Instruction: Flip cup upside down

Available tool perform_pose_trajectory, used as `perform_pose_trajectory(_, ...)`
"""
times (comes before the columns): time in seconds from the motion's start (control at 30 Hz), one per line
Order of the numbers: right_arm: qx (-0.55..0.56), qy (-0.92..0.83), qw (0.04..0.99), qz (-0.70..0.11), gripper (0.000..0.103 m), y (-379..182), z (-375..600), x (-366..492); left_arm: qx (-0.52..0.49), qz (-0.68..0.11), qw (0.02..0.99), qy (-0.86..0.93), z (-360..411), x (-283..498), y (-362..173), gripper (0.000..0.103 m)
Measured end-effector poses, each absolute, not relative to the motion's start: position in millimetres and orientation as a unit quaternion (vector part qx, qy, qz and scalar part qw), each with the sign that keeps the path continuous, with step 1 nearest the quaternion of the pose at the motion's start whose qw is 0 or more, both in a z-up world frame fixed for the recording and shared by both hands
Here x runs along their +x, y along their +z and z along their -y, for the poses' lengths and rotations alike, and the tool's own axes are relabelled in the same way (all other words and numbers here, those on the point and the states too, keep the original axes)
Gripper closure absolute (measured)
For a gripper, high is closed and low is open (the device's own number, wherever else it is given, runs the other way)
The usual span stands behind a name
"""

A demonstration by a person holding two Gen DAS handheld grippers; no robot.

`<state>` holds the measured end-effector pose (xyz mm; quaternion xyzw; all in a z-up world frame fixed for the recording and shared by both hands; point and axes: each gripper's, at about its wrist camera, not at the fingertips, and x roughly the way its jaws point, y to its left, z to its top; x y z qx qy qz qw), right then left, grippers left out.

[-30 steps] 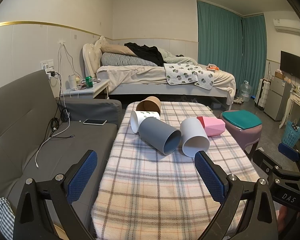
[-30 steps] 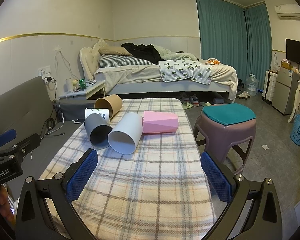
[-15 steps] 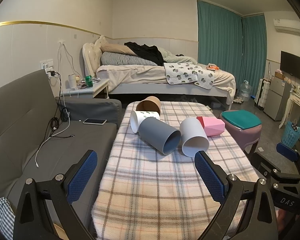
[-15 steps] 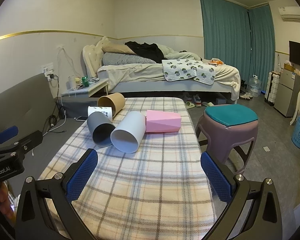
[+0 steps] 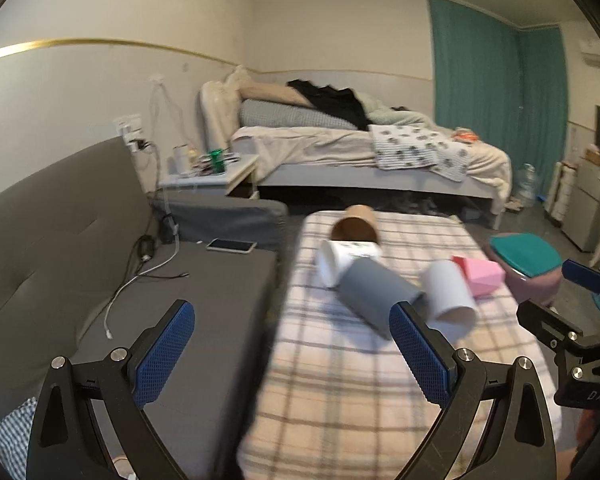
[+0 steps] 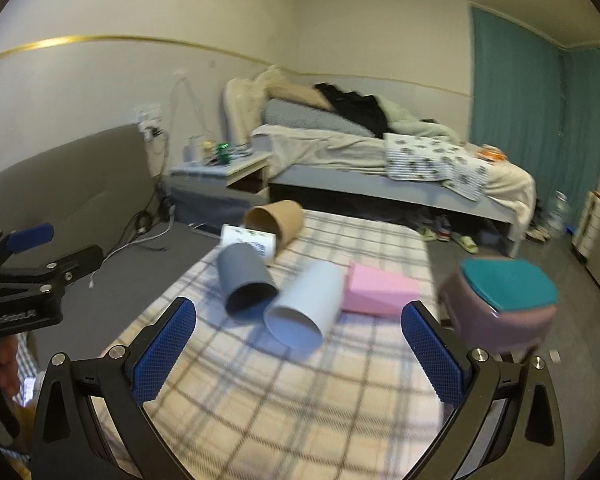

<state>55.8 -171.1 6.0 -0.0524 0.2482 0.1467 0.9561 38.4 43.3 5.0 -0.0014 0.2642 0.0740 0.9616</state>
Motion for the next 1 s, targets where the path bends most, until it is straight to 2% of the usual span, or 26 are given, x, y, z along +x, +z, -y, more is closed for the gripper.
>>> perform_pose_trajectory(0.13, -0.089, 0.195, 0.933, -0.288, 0.000, 8, 139, 97, -0.016, -0.286, 0.953, 0.103, -65, 58, -6, 0.002)
perform_pose_trajectory(0.37, -0.149, 0.220, 0.889, -0.373, 0.000, -28, 79, 173, -0.026, -0.323, 0.938, 0.123, -90, 85, -38, 0.002)
perform_pose_trajectory(0.5, -0.165, 0.210, 0.870, -0.414, 0.008, -53, 61, 208, -0.057, -0.332, 0.934, 0.121, -103, 98, -50, 0.002)
perform_pose_trajectory(0.73, -0.194, 0.200, 0.841, -0.464, 0.013, -84, 40, 242, -0.074, -0.337, 0.932, 0.109, -106, 108, -63, 0.002)
perform_pose_trajectory(0.83, -0.207, 0.190, 0.830, -0.482, 0.021, -96, 34, 249, -0.076, -0.340, 0.931, 0.108, -108, 108, -66, 0.002)
perform_pose_trajectory(0.87, -0.206, 0.186, 0.828, -0.487, 0.027, -99, 34, 252, -0.076, -0.342, 0.930, 0.108, -109, 108, -66, 0.002)
perform_pose_trajectory(1.0, -0.194, 0.166, 0.836, -0.485, 0.029, -99, 34, 250, -0.079, -0.339, 0.930, 0.121, -112, 107, -61, 0.002)
